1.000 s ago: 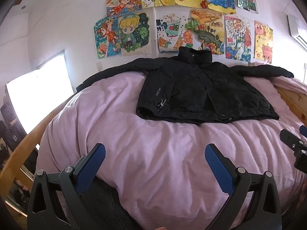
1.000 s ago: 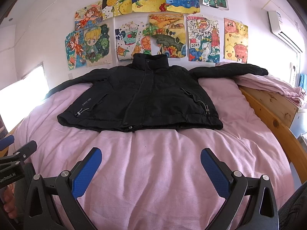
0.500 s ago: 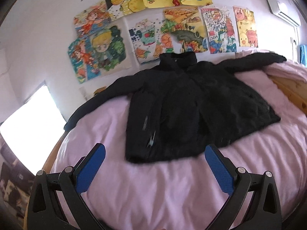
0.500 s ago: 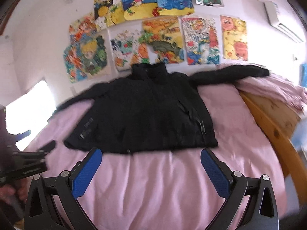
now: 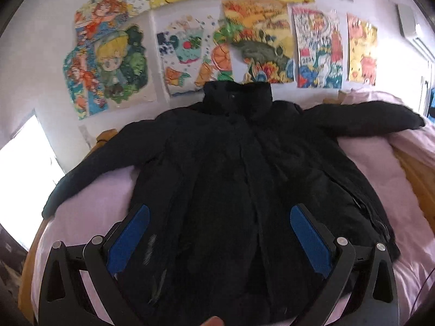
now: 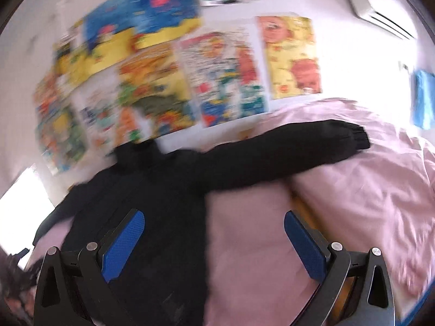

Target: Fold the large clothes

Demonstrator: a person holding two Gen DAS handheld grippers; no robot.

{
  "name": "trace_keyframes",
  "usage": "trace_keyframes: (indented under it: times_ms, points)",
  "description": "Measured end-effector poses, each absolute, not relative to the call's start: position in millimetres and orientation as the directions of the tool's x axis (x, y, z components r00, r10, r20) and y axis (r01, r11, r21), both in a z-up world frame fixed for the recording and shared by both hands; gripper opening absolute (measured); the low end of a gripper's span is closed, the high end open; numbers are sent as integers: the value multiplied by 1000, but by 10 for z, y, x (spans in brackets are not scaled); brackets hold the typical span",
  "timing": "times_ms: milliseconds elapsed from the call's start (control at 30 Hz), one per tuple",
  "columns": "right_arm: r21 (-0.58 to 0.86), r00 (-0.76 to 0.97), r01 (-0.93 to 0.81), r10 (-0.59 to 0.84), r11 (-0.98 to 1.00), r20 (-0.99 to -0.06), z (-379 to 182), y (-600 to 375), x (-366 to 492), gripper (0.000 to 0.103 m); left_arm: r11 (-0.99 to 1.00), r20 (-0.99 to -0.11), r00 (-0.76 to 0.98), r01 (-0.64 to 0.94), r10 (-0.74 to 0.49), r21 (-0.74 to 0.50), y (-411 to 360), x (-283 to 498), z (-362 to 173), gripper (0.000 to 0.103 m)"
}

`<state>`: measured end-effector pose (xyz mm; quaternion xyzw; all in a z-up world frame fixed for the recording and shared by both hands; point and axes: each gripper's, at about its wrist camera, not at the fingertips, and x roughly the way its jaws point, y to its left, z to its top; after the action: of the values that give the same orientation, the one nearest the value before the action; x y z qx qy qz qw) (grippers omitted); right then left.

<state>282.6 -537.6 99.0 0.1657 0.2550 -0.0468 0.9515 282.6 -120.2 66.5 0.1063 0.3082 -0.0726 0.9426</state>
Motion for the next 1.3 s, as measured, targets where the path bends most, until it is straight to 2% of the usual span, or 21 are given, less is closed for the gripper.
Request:
trace_keyframes:
  times_ms: [200, 267, 533, 600, 633, 667, 733, 767, 833, 867, 933, 1033, 1200, 1300]
  points:
    - [368, 828, 369, -123, 854, -547, 700, -6296, 3452, 103, 957, -721, 686, 265, -101, 117, -1591, 3501, 342, 102]
    - [402, 812, 435, -159, 806, -561, 624, -6577, 3575, 103, 951, -740, 665, 282, -102, 123, -1720, 3641, 294, 102]
    - [517, 748, 624, -254, 586, -614, 365, -7373, 3878, 102, 935, -772, 599, 353, -214, 15, -1895, 4003, 333, 102]
    - [529, 740, 643, -275, 553, -613, 324, -7446, 3912, 95, 934, -774, 596, 357, -212, 19, -1868, 4054, 337, 102]
    - [524, 735, 654, -294, 545, -611, 326, -7471, 3920, 87, 935, -777, 594, 355, -207, 23, -1827, 4083, 335, 102]
    - [515, 724, 669, -313, 536, -615, 328, -7488, 3923, 69, 935, -779, 593, 353, -205, 23, -1830, 4087, 336, 102]
    - [519, 718, 680, -325, 518, -616, 308, -7530, 3920, 57, 939, -785, 584, 345, -205, 11, -1759, 4123, 342, 101]
    - [528, 724, 677, -333, 513, -604, 306, -7536, 3899, 39, 939, -786, 581, 343, -212, 0, -1731, 4132, 348, 101]
    - [551, 749, 653, -341, 519, -568, 325, -7505, 3857, 19, 939, -786, 571, 343, -237, -33, -1661, 4164, 367, 101]
    - [565, 772, 629, -347, 533, -532, 363, -7452, 3812, 13, 937, -788, 562, 346, -252, -52, -1630, 4185, 381, 99]
    - [550, 806, 589, -378, 592, -456, 498, -7248, 3751, 11, 930, -783, 547, 351, -294, -104, -1562, 4226, 427, 99]
    - [434, 860, 508, -407, 744, -307, 830, -6733, 3645, 10, 911, -757, 533, 362, -377, -199, -1445, 4274, 561, 99]
    - [172, 946, 321, -305, 931, -113, 1223, -5542, 3554, 10, 866, -672, 555, 396, -491, -306, -1234, 4309, 970, 100]
    - [-17, 969, 241, -242, 970, -54, 1277, -4794, 3550, 10, 849, -623, 581, 414, -524, -328, -1110, 4274, 1228, 100]
